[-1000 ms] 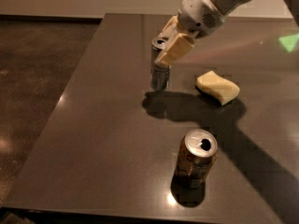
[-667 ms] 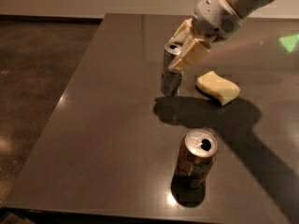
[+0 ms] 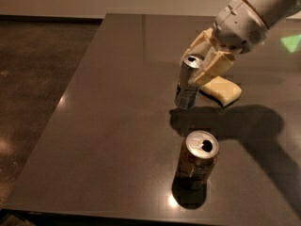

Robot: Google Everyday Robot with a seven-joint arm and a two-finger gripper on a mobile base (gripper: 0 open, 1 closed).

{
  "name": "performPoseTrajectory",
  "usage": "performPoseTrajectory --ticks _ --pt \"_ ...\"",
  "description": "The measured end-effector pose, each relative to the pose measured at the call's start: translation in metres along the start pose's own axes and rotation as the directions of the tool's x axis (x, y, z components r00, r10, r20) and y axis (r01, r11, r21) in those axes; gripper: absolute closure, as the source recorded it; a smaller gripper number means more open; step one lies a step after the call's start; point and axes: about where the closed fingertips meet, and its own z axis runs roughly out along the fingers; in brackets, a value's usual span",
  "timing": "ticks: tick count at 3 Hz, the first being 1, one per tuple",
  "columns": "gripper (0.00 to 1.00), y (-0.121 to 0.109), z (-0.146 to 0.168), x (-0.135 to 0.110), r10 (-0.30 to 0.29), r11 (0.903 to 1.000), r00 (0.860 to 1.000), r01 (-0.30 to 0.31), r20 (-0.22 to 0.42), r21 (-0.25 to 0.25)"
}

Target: Move redbull can near orange can

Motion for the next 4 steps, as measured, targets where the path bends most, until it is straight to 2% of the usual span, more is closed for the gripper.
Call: performPoseTrajectory --ticks 1,4 --pt "1.0 0.019 -0.003 0.006 -0.018 0.9995 1.0 0.018 0.0 -0.025" --pt "1.0 0.058 -0.006 0.021 -0.002 0.9984 0.999 0.0 -0.034 -0.057"
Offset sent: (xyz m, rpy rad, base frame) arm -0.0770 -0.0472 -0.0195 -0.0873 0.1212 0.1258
